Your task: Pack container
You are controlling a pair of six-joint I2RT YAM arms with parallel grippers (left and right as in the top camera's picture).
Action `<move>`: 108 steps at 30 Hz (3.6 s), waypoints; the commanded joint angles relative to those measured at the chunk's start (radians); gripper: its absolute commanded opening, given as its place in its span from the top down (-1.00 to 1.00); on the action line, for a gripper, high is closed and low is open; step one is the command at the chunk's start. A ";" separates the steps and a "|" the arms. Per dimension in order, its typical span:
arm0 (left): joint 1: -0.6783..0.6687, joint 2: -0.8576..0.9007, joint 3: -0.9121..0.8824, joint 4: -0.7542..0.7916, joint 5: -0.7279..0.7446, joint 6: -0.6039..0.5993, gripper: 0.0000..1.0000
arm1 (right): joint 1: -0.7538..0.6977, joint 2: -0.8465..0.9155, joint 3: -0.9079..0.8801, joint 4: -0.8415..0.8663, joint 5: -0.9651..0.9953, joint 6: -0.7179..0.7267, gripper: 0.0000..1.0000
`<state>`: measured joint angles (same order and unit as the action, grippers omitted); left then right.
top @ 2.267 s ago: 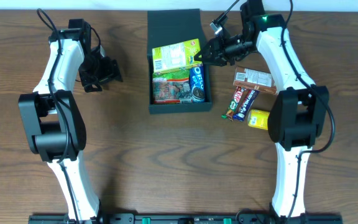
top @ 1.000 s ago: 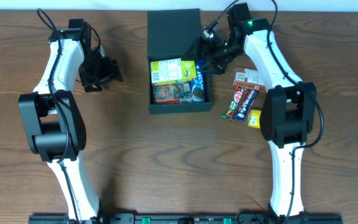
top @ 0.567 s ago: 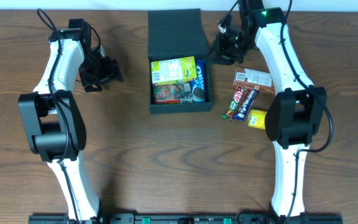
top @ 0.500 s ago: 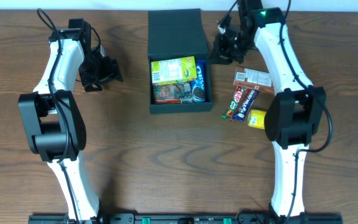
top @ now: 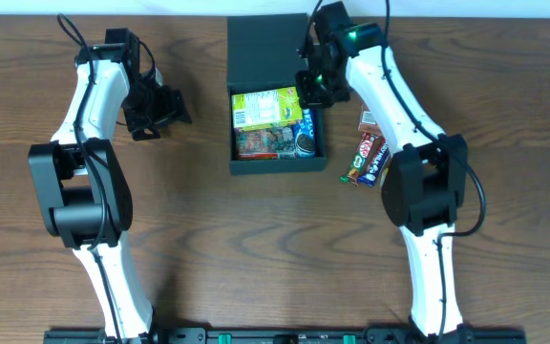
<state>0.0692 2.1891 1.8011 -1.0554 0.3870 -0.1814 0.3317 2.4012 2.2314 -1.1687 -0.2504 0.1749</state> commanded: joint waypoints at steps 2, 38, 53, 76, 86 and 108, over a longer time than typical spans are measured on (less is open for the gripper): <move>-0.004 0.000 -0.005 -0.003 0.063 0.011 -0.55 | 0.011 -0.026 -0.024 0.018 0.114 0.011 0.98; -0.171 0.001 -0.005 0.198 0.100 -0.137 0.88 | 0.063 -0.026 -0.070 0.047 0.074 0.011 0.98; -0.201 0.009 -0.005 0.216 0.100 -0.137 0.88 | 0.087 -0.026 -0.070 0.047 0.171 0.006 0.98; -0.201 0.009 -0.005 0.215 0.100 -0.137 0.88 | 0.071 -0.073 -0.058 0.069 0.018 -0.042 0.97; -0.201 0.009 -0.005 0.215 0.100 -0.137 0.89 | 0.010 -0.087 -0.056 0.066 0.043 -0.046 0.98; -0.201 0.009 -0.005 0.215 0.100 -0.137 0.88 | 0.030 -0.040 -0.068 0.089 -0.016 -0.080 0.97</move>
<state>-0.1200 2.1891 1.8011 -0.8379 0.4828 -0.3149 0.3531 2.3554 2.1696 -1.0824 -0.2546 0.1165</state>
